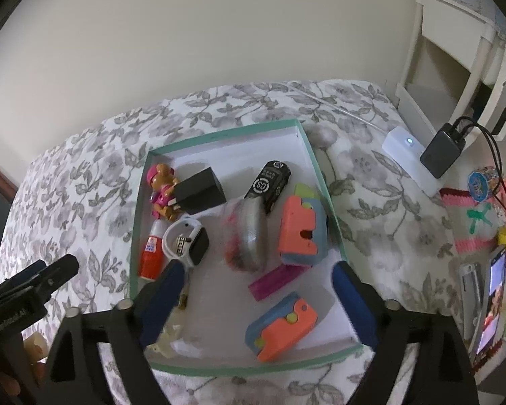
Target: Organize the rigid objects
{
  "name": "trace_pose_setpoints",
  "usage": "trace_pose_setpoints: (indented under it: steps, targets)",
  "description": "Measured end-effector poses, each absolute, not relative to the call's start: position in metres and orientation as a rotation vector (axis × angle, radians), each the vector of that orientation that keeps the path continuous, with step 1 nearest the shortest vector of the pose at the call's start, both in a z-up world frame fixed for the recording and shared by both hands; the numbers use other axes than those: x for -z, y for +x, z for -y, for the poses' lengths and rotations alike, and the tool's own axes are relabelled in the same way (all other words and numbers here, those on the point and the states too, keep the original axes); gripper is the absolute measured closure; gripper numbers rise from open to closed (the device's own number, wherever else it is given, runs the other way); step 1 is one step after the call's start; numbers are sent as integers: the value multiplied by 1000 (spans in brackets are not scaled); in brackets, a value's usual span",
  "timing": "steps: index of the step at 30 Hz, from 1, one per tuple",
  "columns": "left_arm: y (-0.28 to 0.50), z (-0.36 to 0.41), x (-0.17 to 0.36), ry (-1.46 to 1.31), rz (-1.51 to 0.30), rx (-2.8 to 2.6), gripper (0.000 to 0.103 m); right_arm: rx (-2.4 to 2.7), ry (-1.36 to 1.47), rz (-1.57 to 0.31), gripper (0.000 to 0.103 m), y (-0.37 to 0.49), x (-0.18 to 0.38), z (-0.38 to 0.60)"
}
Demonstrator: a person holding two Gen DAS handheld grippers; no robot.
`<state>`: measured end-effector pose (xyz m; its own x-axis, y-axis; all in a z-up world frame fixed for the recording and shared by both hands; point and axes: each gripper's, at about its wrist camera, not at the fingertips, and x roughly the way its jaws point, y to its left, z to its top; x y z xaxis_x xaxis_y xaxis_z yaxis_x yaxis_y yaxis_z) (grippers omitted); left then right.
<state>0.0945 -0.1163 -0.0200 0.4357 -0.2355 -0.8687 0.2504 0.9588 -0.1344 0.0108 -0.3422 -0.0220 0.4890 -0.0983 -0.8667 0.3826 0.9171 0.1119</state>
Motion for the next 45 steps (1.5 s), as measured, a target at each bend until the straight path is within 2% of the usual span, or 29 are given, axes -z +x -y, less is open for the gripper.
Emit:
trace_pose_setpoints:
  steps: [14,45]
  targets:
    - [55,100,3,27,-1012,318,5,282,233,-1020,0,-20,18,309]
    - [-10,72,-13,118,-994,308,5,245,163,-969,0,-75,3,258]
